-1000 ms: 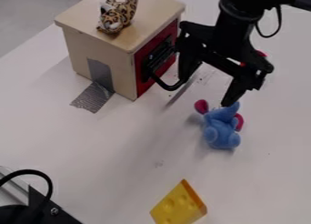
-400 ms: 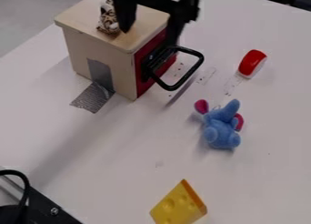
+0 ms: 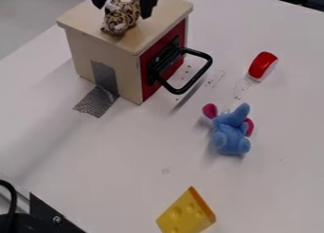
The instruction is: Picked a doll from the top of the drawer and put it on top of the table
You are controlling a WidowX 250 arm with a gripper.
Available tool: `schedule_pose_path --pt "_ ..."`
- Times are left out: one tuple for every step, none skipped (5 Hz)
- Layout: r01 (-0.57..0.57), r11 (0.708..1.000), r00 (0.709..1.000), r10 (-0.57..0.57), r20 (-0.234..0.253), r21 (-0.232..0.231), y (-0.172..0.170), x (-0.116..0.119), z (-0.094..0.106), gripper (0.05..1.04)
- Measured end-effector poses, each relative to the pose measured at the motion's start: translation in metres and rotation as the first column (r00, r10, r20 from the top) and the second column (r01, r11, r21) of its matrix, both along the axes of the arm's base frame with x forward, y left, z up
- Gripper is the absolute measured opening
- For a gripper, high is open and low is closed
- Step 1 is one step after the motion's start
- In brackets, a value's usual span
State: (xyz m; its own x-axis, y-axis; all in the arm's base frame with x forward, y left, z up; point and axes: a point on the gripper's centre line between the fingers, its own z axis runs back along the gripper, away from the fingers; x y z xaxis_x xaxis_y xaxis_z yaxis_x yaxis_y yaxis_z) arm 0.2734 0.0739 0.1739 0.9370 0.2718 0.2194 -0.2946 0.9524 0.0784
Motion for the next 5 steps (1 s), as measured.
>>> schedule_pose_path --pt "-0.021 1.0 0.999 0.021 -0.032 -0.014 0.015 0.018 -0.015 1.0" --pt "-0.04 0.999 0.998 0.039 -0.054 -0.018 0.029 0.029 -0.026 1.0" --pt "-0.052 0.999 0.994 0.05 -0.098 -0.01 0.045 0.037 -0.041 1.0" --pt "-0.078 0.997 0.989 0.076 -0.124 -0.014 0.057 0.034 -0.051 1.0" --pt "-0.084 0.996 0.985 0.079 -0.151 -0.031 0.059 0.032 -0.066 0.97"
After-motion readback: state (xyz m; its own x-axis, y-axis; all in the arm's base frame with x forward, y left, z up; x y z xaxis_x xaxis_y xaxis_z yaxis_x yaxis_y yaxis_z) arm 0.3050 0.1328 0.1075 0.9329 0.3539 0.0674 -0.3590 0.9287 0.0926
